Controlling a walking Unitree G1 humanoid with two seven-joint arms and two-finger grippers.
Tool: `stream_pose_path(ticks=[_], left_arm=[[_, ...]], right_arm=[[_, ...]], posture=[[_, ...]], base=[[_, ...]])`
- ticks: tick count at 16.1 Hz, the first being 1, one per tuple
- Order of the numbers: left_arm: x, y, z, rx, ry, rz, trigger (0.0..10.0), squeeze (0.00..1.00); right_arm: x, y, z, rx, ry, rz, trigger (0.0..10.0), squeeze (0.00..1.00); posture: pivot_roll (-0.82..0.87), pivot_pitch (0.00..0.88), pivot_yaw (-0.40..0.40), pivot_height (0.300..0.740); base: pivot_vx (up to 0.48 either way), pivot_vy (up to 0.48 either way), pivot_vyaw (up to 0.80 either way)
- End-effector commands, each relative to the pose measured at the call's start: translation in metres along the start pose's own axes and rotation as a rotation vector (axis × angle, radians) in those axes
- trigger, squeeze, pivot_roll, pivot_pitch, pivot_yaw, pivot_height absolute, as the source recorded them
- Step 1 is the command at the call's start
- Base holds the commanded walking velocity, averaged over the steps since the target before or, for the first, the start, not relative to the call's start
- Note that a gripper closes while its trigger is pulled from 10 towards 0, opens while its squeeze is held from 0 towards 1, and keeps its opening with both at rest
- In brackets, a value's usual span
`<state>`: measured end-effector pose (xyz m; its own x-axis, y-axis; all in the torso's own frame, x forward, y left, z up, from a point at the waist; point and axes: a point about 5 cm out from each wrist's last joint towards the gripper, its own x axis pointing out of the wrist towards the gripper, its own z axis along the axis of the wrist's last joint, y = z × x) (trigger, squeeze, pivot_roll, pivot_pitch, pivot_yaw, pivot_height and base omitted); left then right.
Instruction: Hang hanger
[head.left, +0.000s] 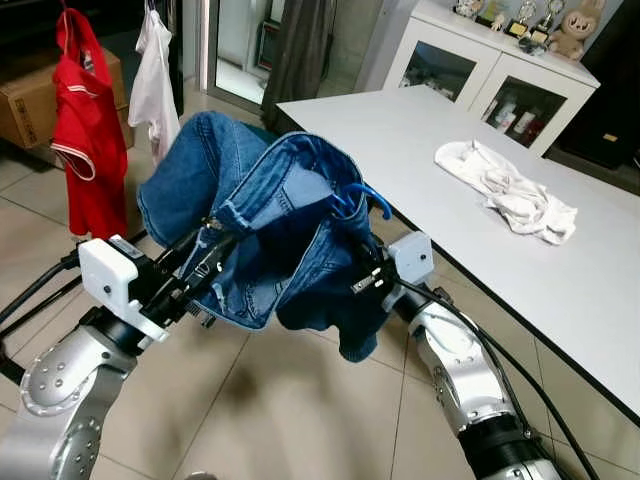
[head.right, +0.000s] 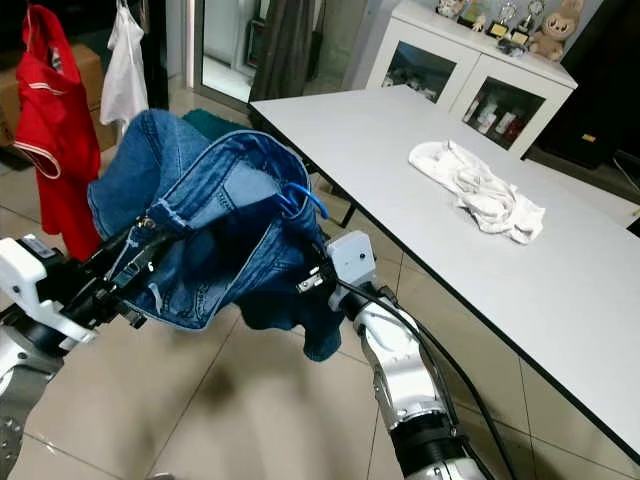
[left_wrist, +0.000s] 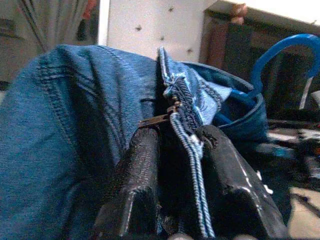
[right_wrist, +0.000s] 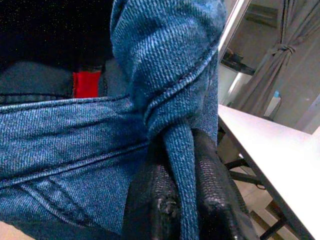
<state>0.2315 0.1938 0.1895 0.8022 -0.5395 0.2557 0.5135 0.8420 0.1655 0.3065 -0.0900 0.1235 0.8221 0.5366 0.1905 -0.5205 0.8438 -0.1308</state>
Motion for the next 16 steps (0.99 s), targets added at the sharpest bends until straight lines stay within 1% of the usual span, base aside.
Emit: stream_pose_path(ticks=[1,3,4,5,6,7,8,9,11,13,14,15,16], left_arm=[[0.004,-0.005,-0.001,0.022,-0.008,-0.001,10.0,1.00],[0.007,-0.007,0.001,0.049,-0.017,0.001,10.0,1.00],[0.009,-0.008,0.000,0.043,-0.007,-0.012,10.0,1.00],[0.010,-0.009,-0.003,0.041,0.012,-0.017,10.0,1.00],[0.009,-0.010,-0.007,0.039,0.041,-0.041,10.0,1.00],[0.009,-0.009,-0.008,0.044,0.052,-0.048,10.0,1.00],[0.008,-0.007,-0.012,0.060,0.074,-0.040,10.0,1.00],[0.008,-0.007,-0.015,0.051,0.090,-0.030,10.0,1.00],[0.010,-0.016,-0.017,0.017,0.094,-0.096,10.0,1.00],[0.011,-0.021,-0.017,-0.001,0.088,-0.122,10.0,1.00],[0.013,-0.021,-0.017,-0.004,0.084,-0.113,10.0,1.00],[0.016,-0.020,-0.018,-0.002,0.075,-0.096,10.0,0.00],[0.020,-0.020,-0.020,0.007,0.067,-0.072,10.0,0.00]], right_arm=[[-0.009,-0.013,0.002,0.001,-0.010,-0.058,0.0,0.00],[-0.015,-0.014,-0.003,-0.003,0.009,-0.052,0.0,0.00],[-0.020,-0.013,-0.006,-0.005,0.024,-0.044,0.0,0.00],[-0.027,-0.011,-0.010,-0.009,0.040,-0.034,0.0,0.00],[-0.038,-0.010,-0.015,-0.013,0.067,-0.022,0.0,0.00],[-0.041,-0.010,-0.016,-0.015,0.074,-0.019,0.0,0.00],[-0.047,-0.011,-0.019,-0.019,0.089,-0.013,0.0,0.00],[-0.054,-0.010,-0.021,-0.023,0.102,-0.006,0.0,0.00],[-0.058,-0.010,-0.022,-0.025,0.110,-0.006,0.0,0.00],[-0.059,-0.010,-0.021,-0.026,0.111,-0.007,0.0,0.00],[-0.059,-0.010,-0.021,-0.026,0.111,-0.010,0.0,0.00],[-0.059,-0.010,-0.020,-0.026,0.110,-0.015,0.0,0.00],[-0.059,-0.010,-0.020,-0.028,0.108,-0.018,0.0,0.00]], posture=[[0.18,0.073,-0.195,0.740],[0.18,0.078,-0.189,0.740],[0.18,0.080,-0.186,0.740],[0.18,0.083,-0.181,0.740],[0.18,0.089,-0.172,0.740],[0.19,0.093,-0.169,0.740],[0.19,0.095,-0.166,0.740],[0.19,0.103,-0.158,0.740],[0.18,0.109,-0.151,0.740],[0.18,0.109,-0.145,0.740],[0.18,0.105,-0.143,0.740],[0.18,0.102,-0.141,0.740],[0.17,0.100,-0.140,0.740]], base=[[0.000,0.000,0.00],[0.000,0.000,0.00],[0.000,0.000,0.00],[0.000,0.000,0.00],[0.000,0.000,0.00],[0.000,0.000,0.00],[0.000,0.000,0.00],[0.000,0.000,0.00],[0.000,0.000,0.00],[0.000,0.000,0.00],[0.000,0.000,0.00],[0.000,0.000,0.00],[0.000,0.000,0.00]])
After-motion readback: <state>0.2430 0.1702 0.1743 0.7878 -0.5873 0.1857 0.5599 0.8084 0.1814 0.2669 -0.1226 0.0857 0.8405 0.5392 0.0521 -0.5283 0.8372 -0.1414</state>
